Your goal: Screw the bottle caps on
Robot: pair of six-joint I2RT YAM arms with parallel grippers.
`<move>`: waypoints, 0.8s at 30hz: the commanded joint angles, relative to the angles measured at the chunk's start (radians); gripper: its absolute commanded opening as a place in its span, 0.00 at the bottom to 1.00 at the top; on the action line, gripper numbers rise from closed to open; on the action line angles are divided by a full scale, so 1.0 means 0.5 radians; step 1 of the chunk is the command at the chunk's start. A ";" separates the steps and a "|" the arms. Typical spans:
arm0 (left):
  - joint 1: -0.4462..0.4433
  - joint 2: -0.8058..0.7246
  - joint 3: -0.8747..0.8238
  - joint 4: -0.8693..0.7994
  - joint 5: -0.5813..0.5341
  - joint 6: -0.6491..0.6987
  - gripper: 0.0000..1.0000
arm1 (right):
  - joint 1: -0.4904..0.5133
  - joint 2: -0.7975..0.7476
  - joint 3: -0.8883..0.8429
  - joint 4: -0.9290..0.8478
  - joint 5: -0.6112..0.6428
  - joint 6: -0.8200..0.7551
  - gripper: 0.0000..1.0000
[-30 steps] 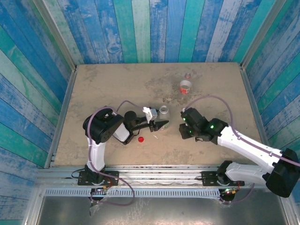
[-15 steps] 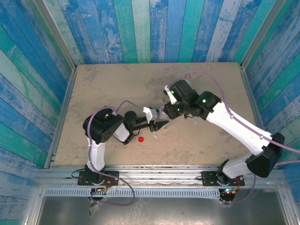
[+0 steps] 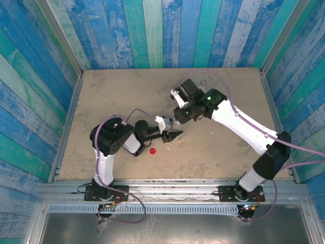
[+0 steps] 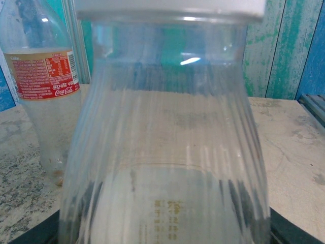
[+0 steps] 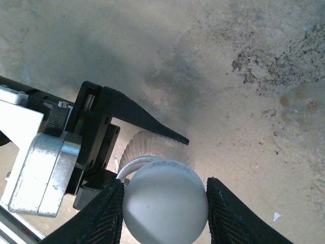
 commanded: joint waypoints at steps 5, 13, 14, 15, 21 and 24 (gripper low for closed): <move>-0.014 0.083 0.014 -0.214 0.021 0.014 0.61 | -0.008 0.061 0.079 -0.123 -0.041 -0.071 0.45; -0.015 0.084 0.008 -0.191 0.015 -0.009 0.61 | -0.006 0.068 0.071 -0.133 -0.139 -0.075 0.45; -0.016 0.085 0.008 -0.191 0.016 -0.013 0.61 | -0.008 0.071 0.072 -0.131 -0.160 -0.071 0.45; -0.016 0.085 0.008 -0.190 0.018 -0.018 0.61 | -0.003 0.074 0.069 -0.130 -0.179 -0.067 0.45; -0.014 0.086 0.008 -0.183 0.014 -0.033 0.61 | 0.006 0.056 0.051 -0.132 -0.161 -0.073 0.44; -0.014 0.086 0.011 -0.183 0.021 -0.042 0.61 | 0.021 0.064 0.050 -0.136 -0.139 -0.084 0.43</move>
